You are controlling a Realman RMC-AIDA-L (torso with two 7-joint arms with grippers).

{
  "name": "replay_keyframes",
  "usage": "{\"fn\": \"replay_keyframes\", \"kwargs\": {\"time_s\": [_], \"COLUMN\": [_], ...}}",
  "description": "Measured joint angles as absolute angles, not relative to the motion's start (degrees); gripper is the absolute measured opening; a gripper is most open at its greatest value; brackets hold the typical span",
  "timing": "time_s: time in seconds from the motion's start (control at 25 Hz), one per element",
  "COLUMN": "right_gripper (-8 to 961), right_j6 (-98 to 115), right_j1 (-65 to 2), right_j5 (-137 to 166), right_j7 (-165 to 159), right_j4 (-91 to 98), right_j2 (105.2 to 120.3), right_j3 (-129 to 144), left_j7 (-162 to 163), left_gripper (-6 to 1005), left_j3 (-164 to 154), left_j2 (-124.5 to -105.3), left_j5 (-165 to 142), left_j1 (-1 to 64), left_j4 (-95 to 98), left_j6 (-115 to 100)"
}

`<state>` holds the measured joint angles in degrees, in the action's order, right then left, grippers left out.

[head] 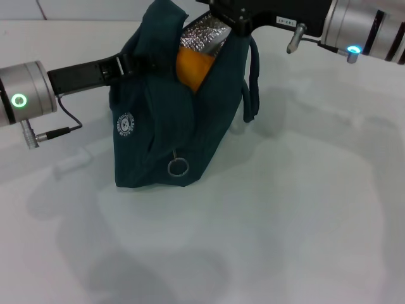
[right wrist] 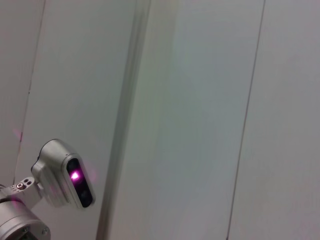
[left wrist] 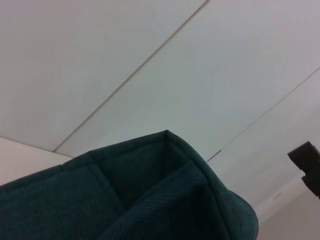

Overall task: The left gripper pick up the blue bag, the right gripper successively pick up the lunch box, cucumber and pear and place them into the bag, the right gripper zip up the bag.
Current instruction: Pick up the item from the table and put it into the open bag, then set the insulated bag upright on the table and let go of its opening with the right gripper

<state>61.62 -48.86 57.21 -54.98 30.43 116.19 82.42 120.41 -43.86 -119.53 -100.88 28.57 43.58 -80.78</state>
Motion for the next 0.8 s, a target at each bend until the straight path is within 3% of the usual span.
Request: {"fn": "replay_keyframes", "kwargs": {"time_s": [0.4, 0.64, 0.8], "right_gripper": [475, 518, 518], "right_j6": [61.5, 61.6, 63.2], "right_j1": [-43.1, -37.7, -35.3], "right_j5": [54.2, 55.0, 60.7], "right_j7": [-55.2, -58.1, -58.6], "right_j4": [33.3, 32.0, 32.6], "right_j2": [115.1, 112.06, 112.91], "right_j3": [77.8, 76.4, 76.6], "left_j7": [120.4, 120.4, 120.4], "left_gripper": [46, 46, 46], "left_j3": [-43.8, -43.8, -43.8], "left_j2": [-119.47, -119.49, -119.53], "left_j5": [-100.9, -100.9, -100.9], "left_j1": [28.3, 28.0, 28.0], "left_j4": [43.6, 43.6, 43.6], "left_j6": [-80.8, -80.8, -80.8]}}
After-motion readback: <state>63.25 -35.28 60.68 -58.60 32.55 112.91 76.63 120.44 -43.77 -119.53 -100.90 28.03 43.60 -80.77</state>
